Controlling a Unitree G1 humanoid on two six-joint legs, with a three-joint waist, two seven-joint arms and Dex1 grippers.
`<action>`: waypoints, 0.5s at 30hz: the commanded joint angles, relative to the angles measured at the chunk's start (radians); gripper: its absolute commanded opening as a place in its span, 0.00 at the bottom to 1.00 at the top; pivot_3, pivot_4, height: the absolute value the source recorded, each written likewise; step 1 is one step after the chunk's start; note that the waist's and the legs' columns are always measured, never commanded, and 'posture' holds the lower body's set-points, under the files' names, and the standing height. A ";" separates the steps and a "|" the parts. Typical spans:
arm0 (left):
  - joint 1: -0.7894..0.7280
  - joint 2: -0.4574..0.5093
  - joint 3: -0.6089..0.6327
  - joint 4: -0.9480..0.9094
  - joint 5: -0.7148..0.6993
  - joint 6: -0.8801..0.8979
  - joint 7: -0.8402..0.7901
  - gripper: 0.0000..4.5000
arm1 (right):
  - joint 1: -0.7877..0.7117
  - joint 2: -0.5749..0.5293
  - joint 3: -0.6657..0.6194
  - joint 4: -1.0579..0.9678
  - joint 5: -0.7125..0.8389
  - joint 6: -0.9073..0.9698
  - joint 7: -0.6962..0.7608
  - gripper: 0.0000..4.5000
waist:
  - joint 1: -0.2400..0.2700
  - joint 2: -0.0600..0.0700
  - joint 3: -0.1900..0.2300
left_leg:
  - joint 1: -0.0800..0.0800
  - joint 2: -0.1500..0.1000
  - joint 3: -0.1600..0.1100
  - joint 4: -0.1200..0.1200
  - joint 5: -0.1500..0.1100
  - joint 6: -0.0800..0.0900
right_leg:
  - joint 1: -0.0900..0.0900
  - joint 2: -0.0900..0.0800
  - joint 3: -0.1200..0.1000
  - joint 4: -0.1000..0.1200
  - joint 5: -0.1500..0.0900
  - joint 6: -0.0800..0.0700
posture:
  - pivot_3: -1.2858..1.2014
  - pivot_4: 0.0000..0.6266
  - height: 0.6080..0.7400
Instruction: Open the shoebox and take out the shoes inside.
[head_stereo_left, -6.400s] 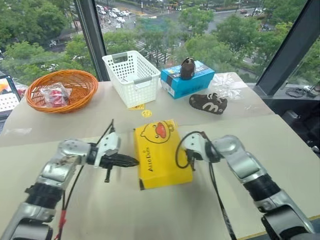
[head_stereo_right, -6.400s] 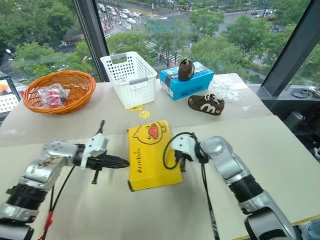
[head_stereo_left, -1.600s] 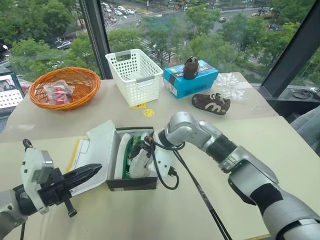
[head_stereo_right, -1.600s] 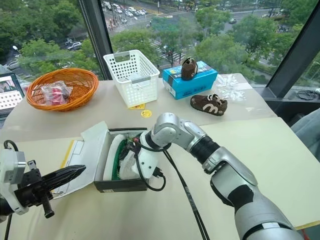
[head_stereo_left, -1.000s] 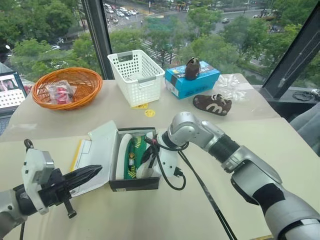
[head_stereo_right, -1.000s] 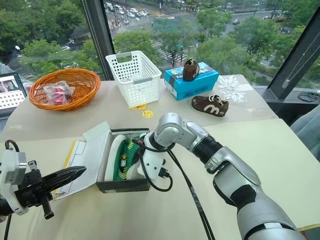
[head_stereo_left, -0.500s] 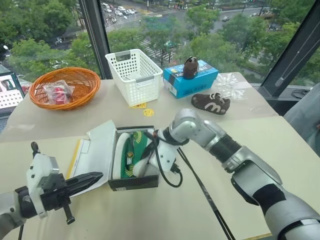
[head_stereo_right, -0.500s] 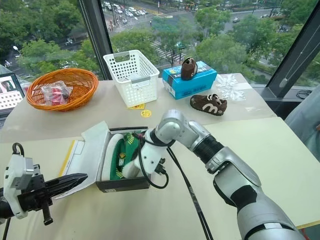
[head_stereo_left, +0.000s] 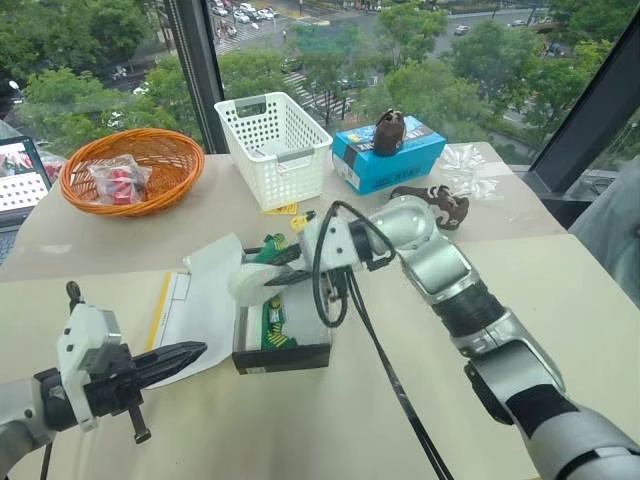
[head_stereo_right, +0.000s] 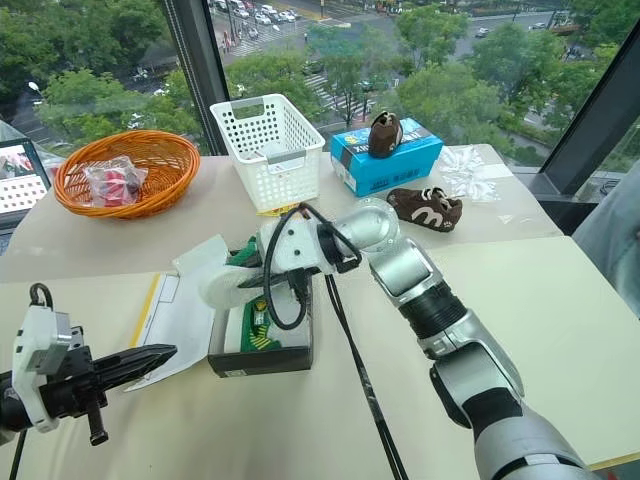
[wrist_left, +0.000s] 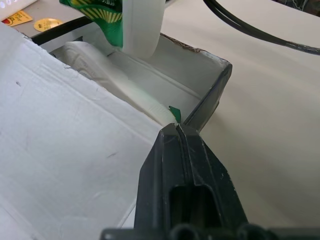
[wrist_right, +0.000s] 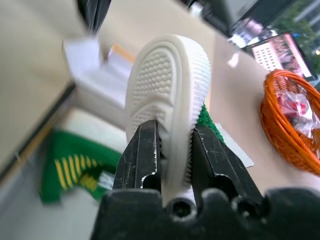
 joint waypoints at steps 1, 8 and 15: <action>-0.010 0.012 -0.001 -0.007 0.003 -0.001 -0.011 0.00 | 0.008 0.036 -0.140 -0.104 0.149 0.221 -0.123 0.10 | -0.001 0.000 0.000 | 0.000 0.000 0.000 0.000 0.000 0.000 | 0.000 0.000 0.000 0.000 0.000 0.000 | 0.52 0.24 0.97; -0.006 0.004 0.006 -0.012 -0.004 0.000 -0.016 0.00 | -0.019 -0.040 -0.427 -0.260 0.345 0.496 -0.356 0.10 | 0.008 0.001 0.001 | -0.001 -0.001 -0.001 0.000 0.000 0.000 | 0.000 0.000 -0.001 -0.001 0.000 0.002 | 0.52 0.24 0.97; -0.012 -0.024 0.001 -0.005 -0.015 0.002 0.007 0.00 | 0.108 -0.257 -0.452 -0.416 0.205 0.573 -0.544 0.10 | 0.002 0.001 0.001 | -0.002 -0.003 0.001 0.000 -0.002 0.004 | 0.001 0.000 0.000 -0.004 -0.001 0.006 | 0.52 0.24 0.97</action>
